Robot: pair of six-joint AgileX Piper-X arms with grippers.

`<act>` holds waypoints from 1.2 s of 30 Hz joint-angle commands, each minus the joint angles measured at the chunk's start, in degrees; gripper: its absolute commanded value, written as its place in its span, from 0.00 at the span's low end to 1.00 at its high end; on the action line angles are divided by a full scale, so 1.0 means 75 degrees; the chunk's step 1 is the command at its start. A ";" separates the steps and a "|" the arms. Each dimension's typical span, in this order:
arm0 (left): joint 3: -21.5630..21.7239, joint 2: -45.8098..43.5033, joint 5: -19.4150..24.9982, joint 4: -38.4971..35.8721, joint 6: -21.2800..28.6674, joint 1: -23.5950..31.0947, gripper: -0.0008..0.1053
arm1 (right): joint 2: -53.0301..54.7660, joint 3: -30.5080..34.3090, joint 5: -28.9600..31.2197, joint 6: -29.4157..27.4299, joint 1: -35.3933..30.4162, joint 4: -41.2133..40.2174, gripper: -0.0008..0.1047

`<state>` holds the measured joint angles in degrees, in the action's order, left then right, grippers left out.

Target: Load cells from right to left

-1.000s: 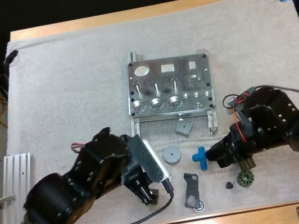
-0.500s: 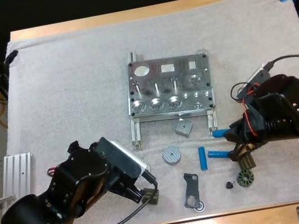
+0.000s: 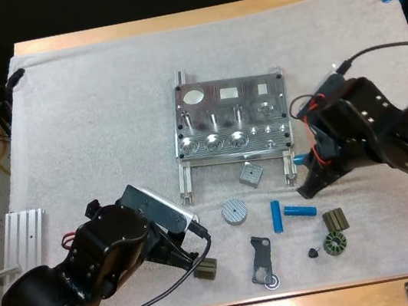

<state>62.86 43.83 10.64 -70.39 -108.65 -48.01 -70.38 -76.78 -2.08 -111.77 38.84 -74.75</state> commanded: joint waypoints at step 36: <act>-0.0076 -0.0045 0.1184 -0.0063 -0.0218 0.0004 0.56 | -0.3571 -0.1929 0.1457 -0.1219 -0.0712 0.0168 0.01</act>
<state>62.70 43.83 17.84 -70.54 -109.98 -48.01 -97.16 -90.50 8.84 -120.51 33.79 -73.47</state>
